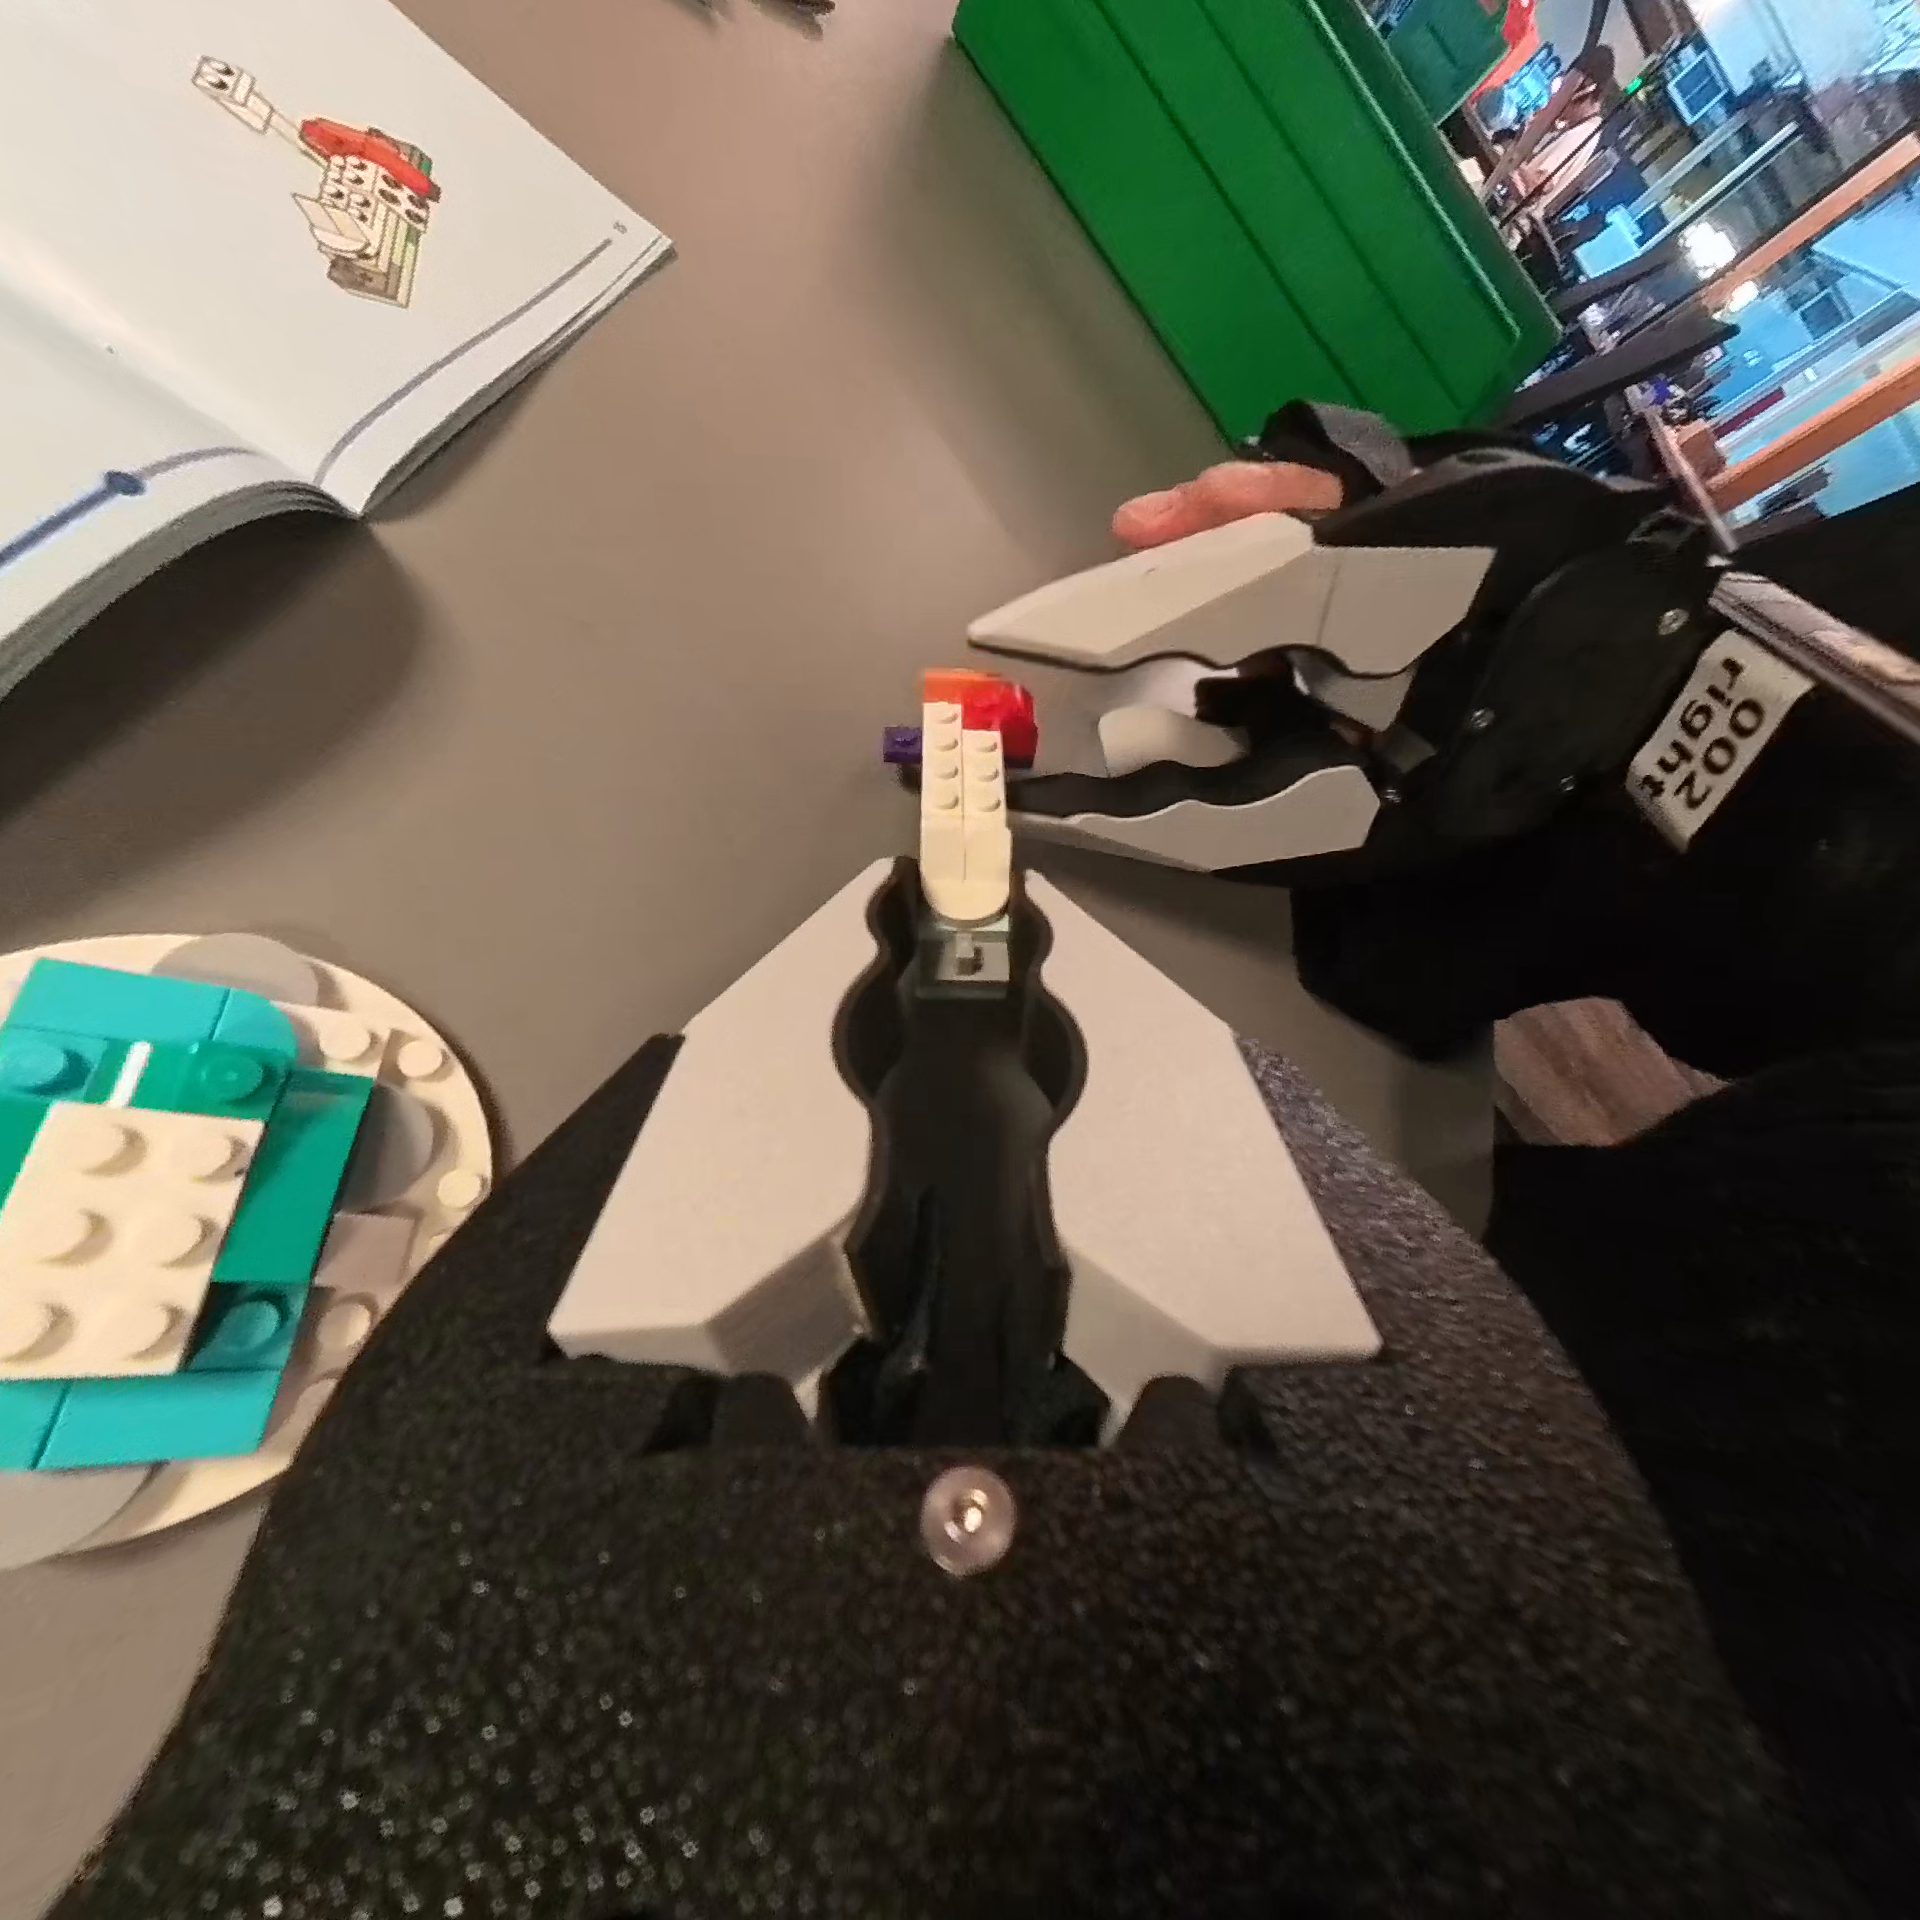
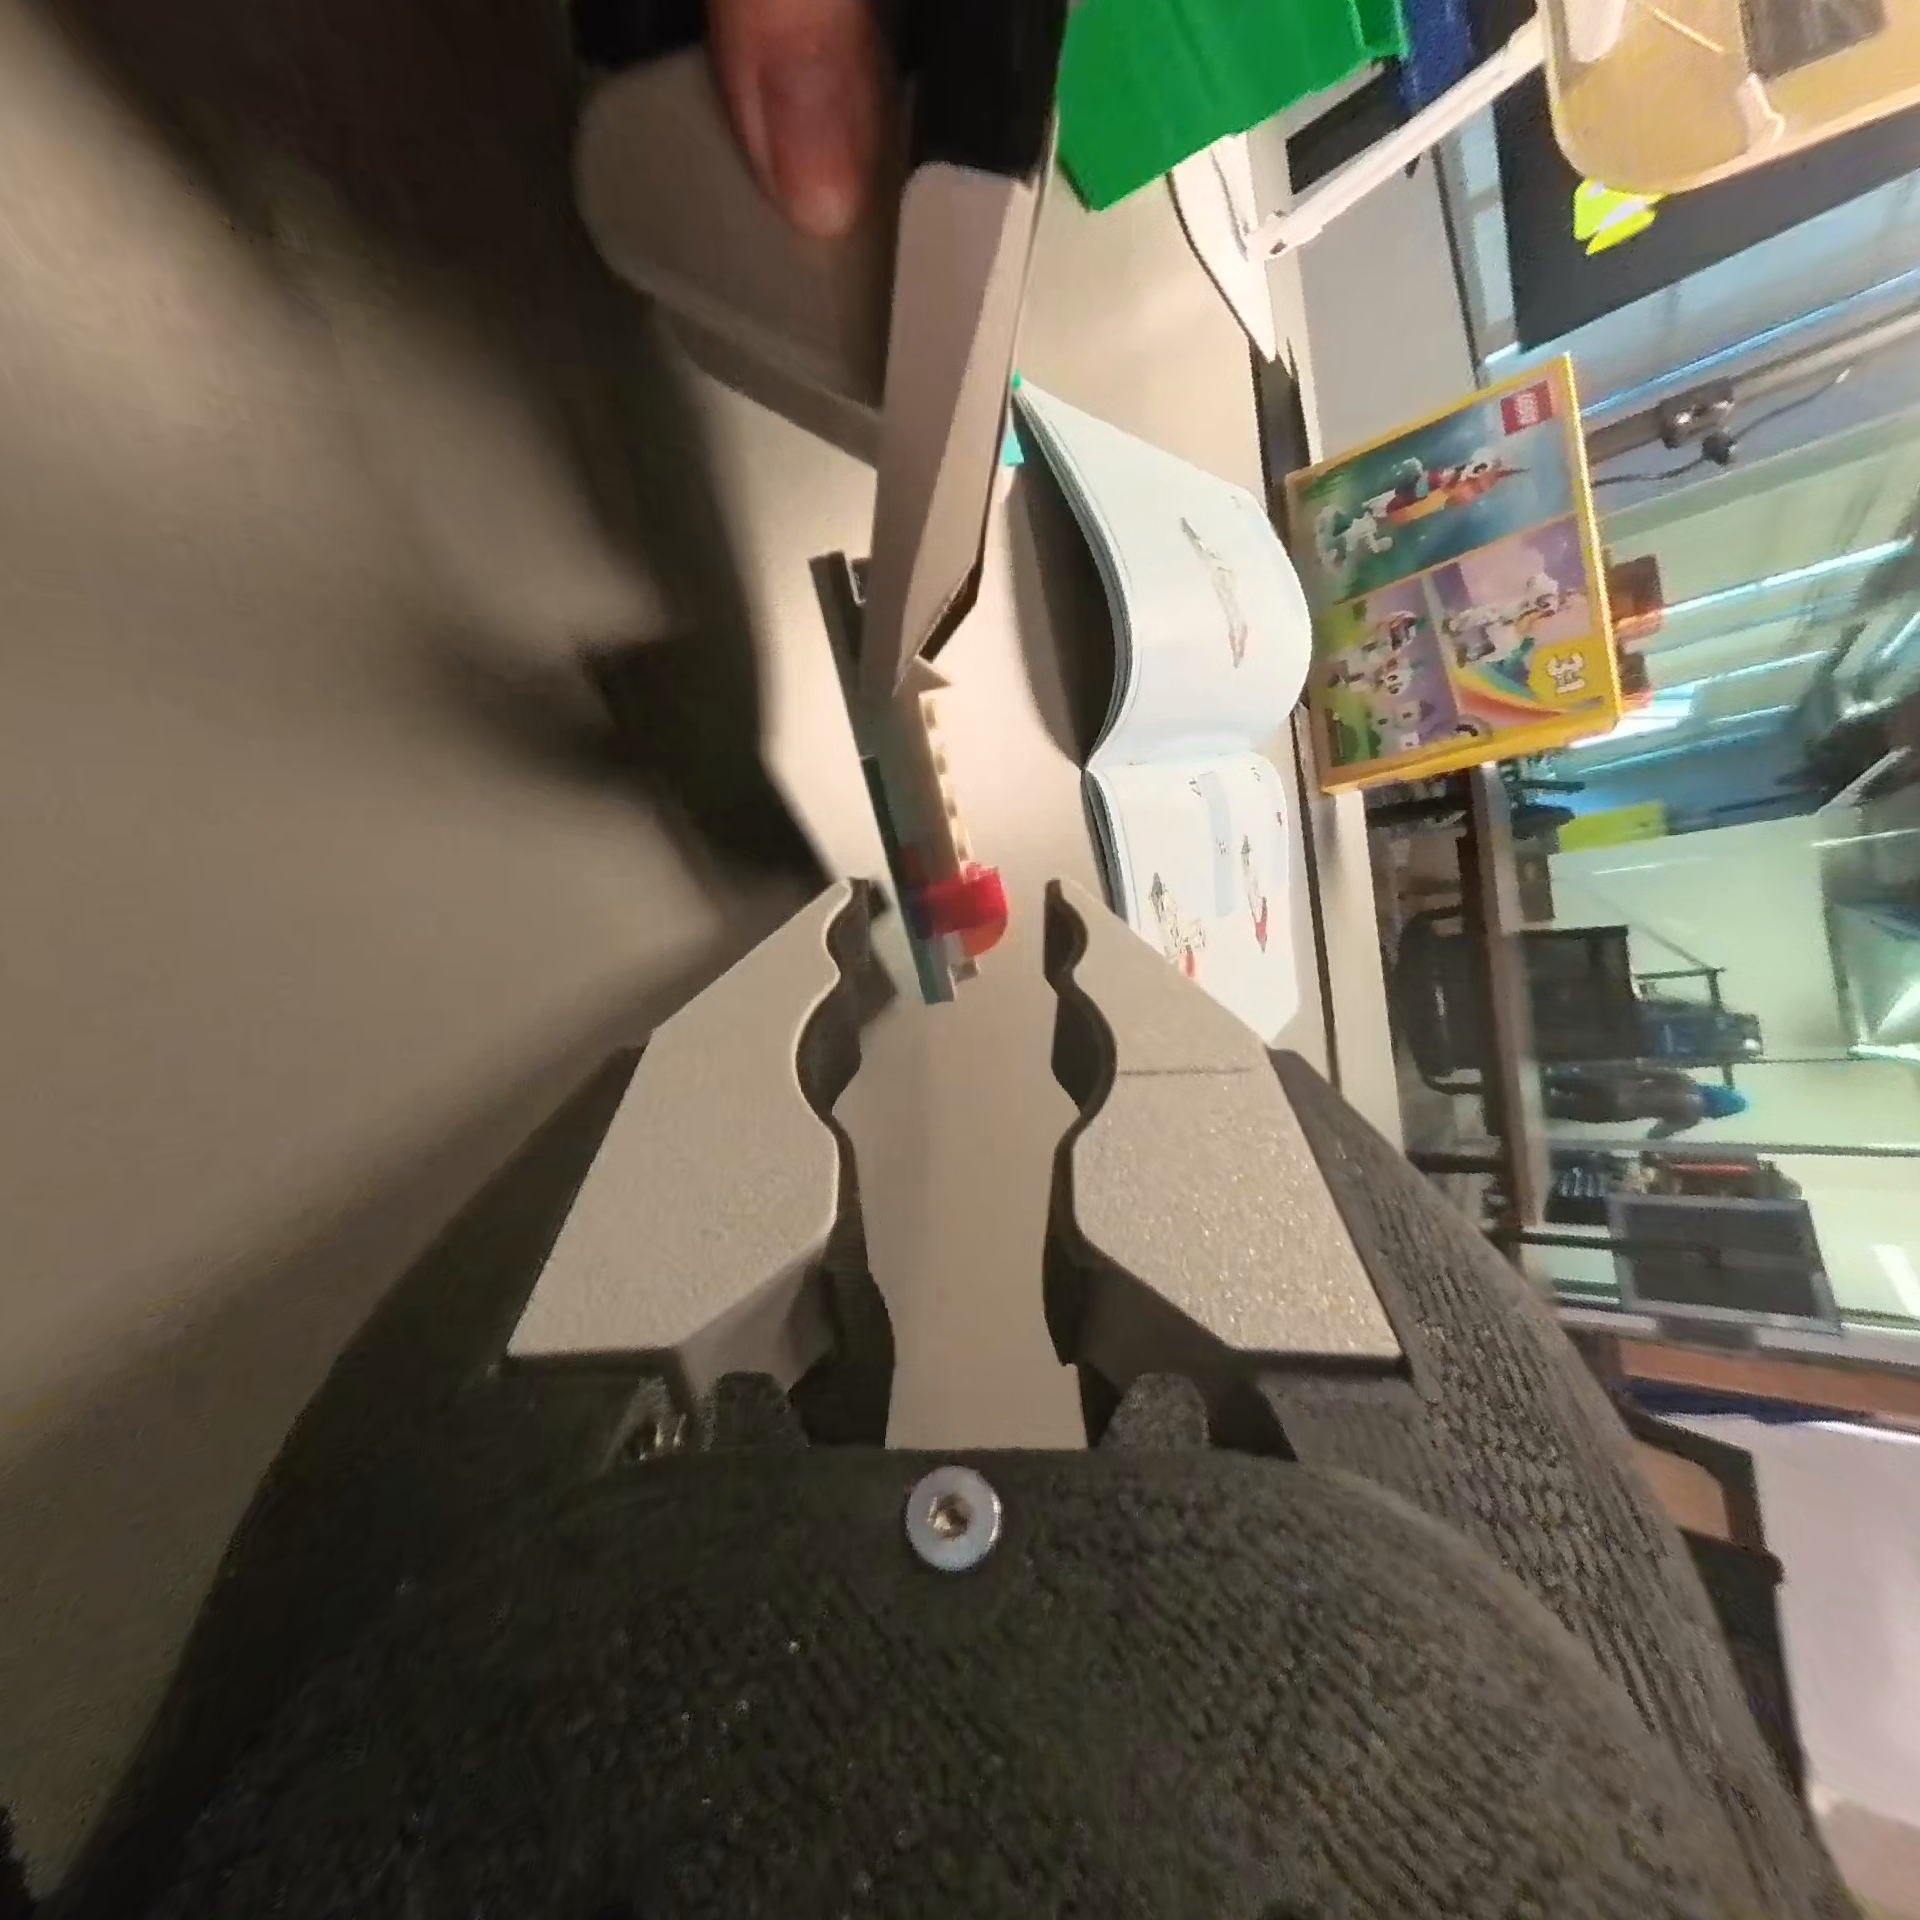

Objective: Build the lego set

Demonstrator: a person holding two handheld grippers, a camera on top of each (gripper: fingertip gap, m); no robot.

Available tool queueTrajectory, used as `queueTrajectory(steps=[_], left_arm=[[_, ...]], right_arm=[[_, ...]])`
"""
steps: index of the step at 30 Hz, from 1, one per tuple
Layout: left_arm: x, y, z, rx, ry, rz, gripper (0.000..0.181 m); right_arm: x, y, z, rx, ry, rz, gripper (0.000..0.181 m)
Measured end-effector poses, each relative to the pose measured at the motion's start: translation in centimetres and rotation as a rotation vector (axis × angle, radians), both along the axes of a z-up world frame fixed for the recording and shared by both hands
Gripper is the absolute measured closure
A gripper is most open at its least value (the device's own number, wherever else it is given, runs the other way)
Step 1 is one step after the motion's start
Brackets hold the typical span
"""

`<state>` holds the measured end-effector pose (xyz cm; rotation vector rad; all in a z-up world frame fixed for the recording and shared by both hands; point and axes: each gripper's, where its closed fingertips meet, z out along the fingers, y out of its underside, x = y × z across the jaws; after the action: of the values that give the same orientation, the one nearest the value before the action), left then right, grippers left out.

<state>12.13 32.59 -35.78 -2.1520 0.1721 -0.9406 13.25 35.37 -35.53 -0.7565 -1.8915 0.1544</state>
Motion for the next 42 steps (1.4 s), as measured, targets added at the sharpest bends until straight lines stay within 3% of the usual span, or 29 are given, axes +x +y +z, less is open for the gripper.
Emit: queueTrajectory(steps=[7, 10, 18, 22, 27, 33, 37, 42], left_arm=[[0.0, -0.1, 0.1, 0.011, -0.005, -0.004, 0.166], [-0.2, -0.2, -0.5, 0.038, 0.126, -0.010, 0.166], [-0.3, -0.6, -1.7, 0.079, 0.388, -0.022, 0.167], [0.8, -1.3, -1.6, 0.041, 0.334, -0.043, 0.162], [2.6, -2.6, -1.1, 0.022, 0.261, -0.096, 0.137], [7.8, -5.6, 1.3, 0.001, -0.018, -0.357, 0.134], [4.2, -5.3, 4.4, 0.117, -0.024, -0.242, 0.139], [-3.9, -6.9, 4.9, 0.143, 0.211, 0.022, 0.143]], right_arm=[[1.4, -0.1, -0.1, -0.030, 0.023, -0.010, 0.140], [2.7, -0.8, 0.7, -0.268, 0.092, -0.005, 0.136], [3.5, -0.3, 2.2, -0.847, 0.152, -0.179, 0.131], [2.9, -2.2, 1.2, -0.985, 0.073, -0.209, 0.131], [3.1, -1.9, 1.3, -1.044, 0.124, -0.360, 0.134], [4.0, -2.2, 1.5, -1.086, 0.209, -0.496, 0.126], [4.3, -2.7, 0.6, -0.999, 0.137, -0.567, 0.129], [4.2, -3.1, -1.1, -0.893, 0.011, -0.613, 0.146]])
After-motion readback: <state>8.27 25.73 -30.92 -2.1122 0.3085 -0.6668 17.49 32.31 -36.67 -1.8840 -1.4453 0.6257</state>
